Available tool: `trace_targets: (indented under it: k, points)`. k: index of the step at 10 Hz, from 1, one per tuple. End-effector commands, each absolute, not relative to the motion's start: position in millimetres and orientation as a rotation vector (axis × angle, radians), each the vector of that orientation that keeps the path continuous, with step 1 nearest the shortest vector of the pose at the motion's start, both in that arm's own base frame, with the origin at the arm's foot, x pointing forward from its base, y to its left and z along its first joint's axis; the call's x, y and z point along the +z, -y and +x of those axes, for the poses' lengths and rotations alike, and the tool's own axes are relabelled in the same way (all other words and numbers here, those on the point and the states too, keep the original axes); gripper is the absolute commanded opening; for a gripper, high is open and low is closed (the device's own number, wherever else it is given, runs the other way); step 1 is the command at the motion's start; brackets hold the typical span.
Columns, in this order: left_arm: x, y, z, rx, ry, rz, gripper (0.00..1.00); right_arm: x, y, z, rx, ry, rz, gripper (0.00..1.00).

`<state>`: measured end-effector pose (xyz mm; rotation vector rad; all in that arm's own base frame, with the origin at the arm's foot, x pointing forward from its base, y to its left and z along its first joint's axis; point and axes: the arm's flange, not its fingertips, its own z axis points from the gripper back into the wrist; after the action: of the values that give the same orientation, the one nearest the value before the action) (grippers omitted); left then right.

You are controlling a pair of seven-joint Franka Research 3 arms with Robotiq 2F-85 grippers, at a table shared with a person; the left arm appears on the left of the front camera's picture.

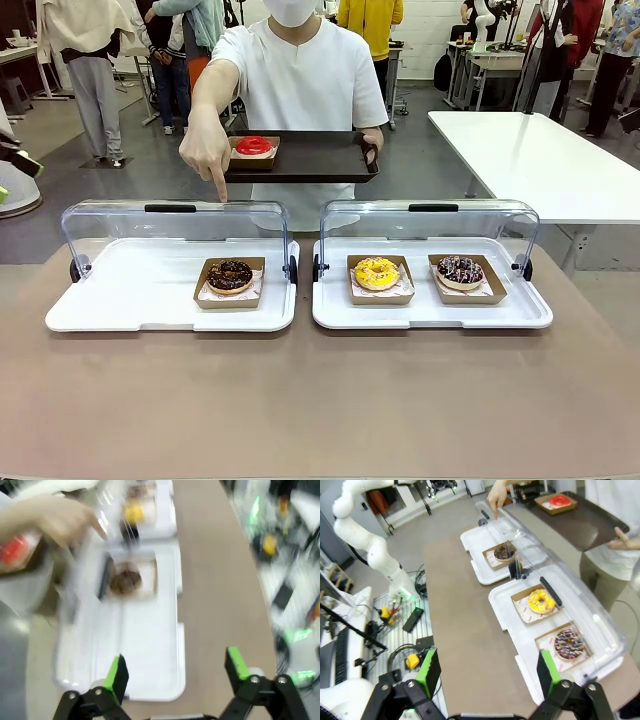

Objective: Provide the desired donut to the person.
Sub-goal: Pick up and lift the Paper togo box containing the Donut pointed at by the person.

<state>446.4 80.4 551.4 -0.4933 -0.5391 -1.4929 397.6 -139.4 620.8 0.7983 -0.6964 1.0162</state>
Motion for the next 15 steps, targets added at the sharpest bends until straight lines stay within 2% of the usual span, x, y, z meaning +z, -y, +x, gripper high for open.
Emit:
trace_targets:
  k: [1,4,5,8,10,12,13,15]
  points:
    - [517,-8,449,-1.635,0.148,-0.160,1.00,621,139,397,1.020,0.701,0.806,1.00]
    - [454,69,488,-1.685,-0.099,-0.111,1.00,621,139,397,1.020,0.701,0.806,1.00]
    - [434,91,498,-1.682,-0.129,-0.075,1.00,621,139,397,1.020,0.701,0.806,1.00]
    - [397,142,528,-1.653,-0.145,0.005,1.00,621,139,397,1.020,0.701,0.806,1.00]
    - [389,155,518,-1.674,-0.089,0.032,1.00,621,139,397,1.020,0.701,0.806,1.00]
    - [403,150,497,-1.722,-0.022,-0.022,1.00,621,139,397,1.020,0.701,0.806,1.00]
    - [384,157,522,-1.684,-0.100,-0.017,1.00,621,139,397,1.020,0.701,0.806,1.00]
    - [384,157,522,-1.684,-0.100,-0.017,1.00,621,139,397,1.020,0.701,0.806,1.00]
